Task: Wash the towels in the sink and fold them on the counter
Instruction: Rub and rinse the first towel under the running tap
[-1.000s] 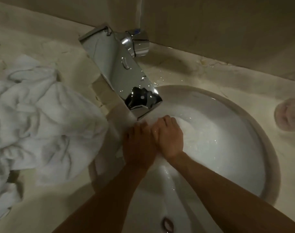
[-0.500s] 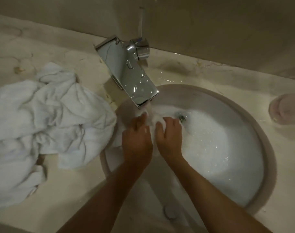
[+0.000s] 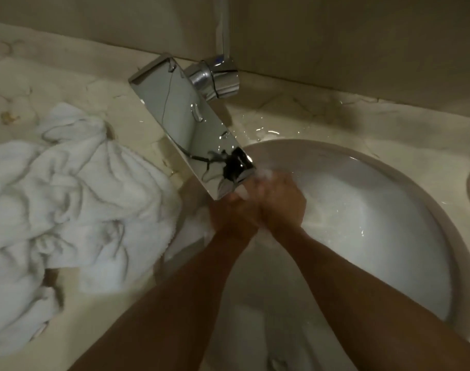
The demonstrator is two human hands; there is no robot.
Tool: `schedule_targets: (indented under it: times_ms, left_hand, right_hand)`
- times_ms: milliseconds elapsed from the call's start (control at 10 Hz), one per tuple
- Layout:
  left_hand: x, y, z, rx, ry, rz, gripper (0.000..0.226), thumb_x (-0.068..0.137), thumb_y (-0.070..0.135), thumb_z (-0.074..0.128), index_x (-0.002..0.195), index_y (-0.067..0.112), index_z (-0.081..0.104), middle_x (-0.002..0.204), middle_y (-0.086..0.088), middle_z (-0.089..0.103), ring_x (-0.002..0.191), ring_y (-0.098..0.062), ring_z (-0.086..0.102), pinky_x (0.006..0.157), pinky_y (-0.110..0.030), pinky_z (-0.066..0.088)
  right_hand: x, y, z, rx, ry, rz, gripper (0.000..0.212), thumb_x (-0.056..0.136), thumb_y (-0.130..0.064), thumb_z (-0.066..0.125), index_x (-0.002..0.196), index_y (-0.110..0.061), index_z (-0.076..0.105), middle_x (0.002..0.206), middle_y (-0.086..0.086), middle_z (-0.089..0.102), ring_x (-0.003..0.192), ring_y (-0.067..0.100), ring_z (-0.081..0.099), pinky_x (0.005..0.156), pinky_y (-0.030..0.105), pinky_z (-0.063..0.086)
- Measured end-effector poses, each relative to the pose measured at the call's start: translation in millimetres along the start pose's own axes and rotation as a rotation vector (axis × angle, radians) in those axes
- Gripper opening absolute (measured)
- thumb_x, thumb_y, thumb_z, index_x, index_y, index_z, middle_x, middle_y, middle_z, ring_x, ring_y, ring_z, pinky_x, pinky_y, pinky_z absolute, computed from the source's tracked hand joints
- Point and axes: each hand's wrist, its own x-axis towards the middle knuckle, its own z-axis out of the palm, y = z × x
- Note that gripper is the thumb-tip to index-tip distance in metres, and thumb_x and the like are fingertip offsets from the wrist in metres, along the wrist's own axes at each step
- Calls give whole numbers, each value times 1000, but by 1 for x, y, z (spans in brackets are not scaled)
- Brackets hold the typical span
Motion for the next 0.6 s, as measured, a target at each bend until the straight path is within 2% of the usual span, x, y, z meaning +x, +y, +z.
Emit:
schedule_targets:
  times_ms: [100, 200, 300, 400, 500, 600]
  left_hand:
    - [-7, 7, -9, -111, 135, -120, 29, 97, 24, 55, 116, 6, 65, 112, -14, 68, 106, -32, 62, 86, -35, 45]
    - [-27, 3, -39, -357, 260, -53, 26, 101, 10, 47, 119, -1, 60, 114, -20, 64, 110, -37, 59, 87, -33, 43]
    - [-60, -17, -69, -371, 222, 1, 48, 98, 13, 55, 145, 13, 46, 142, -5, 53, 126, -18, 51, 97, -12, 35]
    - [-86, -42, -84, -244, -72, -76, 49, 91, 9, 62, 139, 10, 51, 129, -7, 59, 99, -11, 58, 64, -3, 43]
    - [-98, -60, -83, 96, -325, 164, 30, 84, 5, 62, 111, 16, 67, 110, -2, 65, 103, -21, 62, 77, -18, 39]
    - [-109, -70, -74, 196, -364, 246, 20, 83, -1, 59, 90, 17, 65, 98, 0, 49, 95, -20, 55, 73, -20, 33]
  right_hand:
    - [-2, -2, 8, 75, 35, 88, 40, 103, -41, 40, 113, -10, 64, 102, 10, 68, 95, 28, 64, 77, 33, 45]
    - [-20, -4, -11, 359, 0, 69, 54, 97, -49, 37, 109, -3, 62, 103, 13, 65, 98, 31, 60, 86, 43, 47]
    - [-63, 15, -43, 470, 40, -114, 45, 93, -45, 42, 107, -7, 61, 102, 4, 58, 100, 25, 52, 89, 43, 44]
    - [-112, 42, -76, 605, -66, -137, 25, 92, -26, 51, 115, -27, 59, 115, -9, 54, 115, 16, 52, 101, 34, 42]
    - [-153, 69, -94, 914, -332, 168, 19, 89, -13, 50, 96, -24, 63, 110, -3, 61, 106, 18, 61, 104, 51, 49]
    - [-173, 79, -100, 1434, -423, 706, 25, 92, -15, 46, 70, -6, 54, 87, 18, 64, 95, 44, 62, 102, 65, 44]
